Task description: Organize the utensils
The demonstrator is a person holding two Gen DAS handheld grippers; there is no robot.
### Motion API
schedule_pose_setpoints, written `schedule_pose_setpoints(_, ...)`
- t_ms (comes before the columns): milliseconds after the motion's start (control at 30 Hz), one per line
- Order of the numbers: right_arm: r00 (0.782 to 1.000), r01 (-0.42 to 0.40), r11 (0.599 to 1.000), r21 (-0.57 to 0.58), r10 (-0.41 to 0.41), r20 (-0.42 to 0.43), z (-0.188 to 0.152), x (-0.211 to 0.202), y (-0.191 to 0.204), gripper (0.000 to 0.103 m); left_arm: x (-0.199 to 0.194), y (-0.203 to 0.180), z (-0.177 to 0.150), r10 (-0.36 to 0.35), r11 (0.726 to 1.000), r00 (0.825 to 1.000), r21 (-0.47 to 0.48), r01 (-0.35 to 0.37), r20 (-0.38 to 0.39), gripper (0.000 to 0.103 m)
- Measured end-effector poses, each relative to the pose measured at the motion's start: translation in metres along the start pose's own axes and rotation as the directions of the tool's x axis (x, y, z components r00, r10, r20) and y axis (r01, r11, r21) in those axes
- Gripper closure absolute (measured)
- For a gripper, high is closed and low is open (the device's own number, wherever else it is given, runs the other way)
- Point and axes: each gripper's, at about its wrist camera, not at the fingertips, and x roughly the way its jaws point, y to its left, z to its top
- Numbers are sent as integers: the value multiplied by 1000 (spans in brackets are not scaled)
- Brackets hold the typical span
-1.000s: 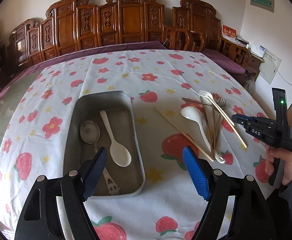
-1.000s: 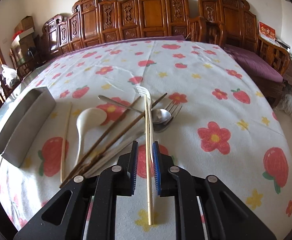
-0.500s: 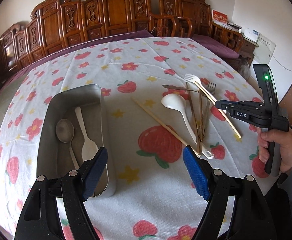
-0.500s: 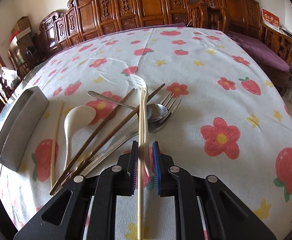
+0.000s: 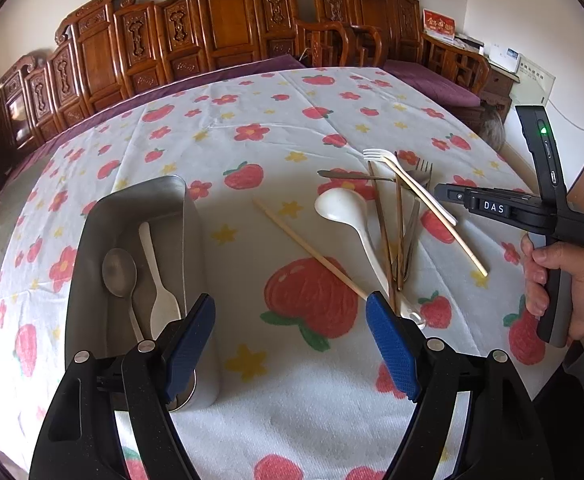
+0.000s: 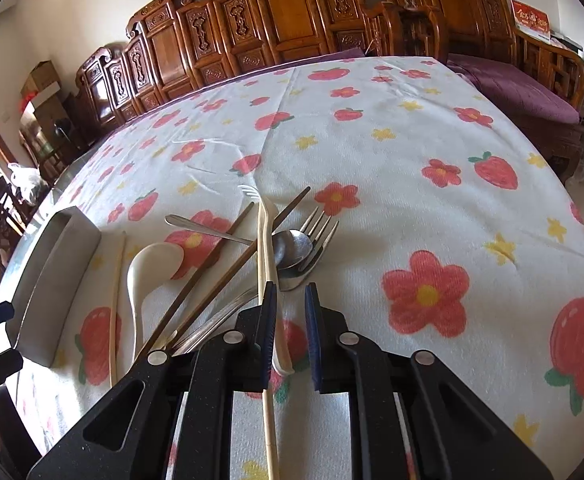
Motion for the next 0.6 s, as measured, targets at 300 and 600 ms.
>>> schedule_pose_setpoints(300, 1000, 9, 1000, -16, -10, -28, -1, 8, 4, 87, 2, -2, 0, 3, 1000, 1000, -2, -3, -5, 28)
schedule_pose_setpoints(600, 999, 21, 1000, -18, -22, -42, -2, 11, 2, 87, 8, -2, 0, -2, 1000, 1000, -4, 2, -13, 28)
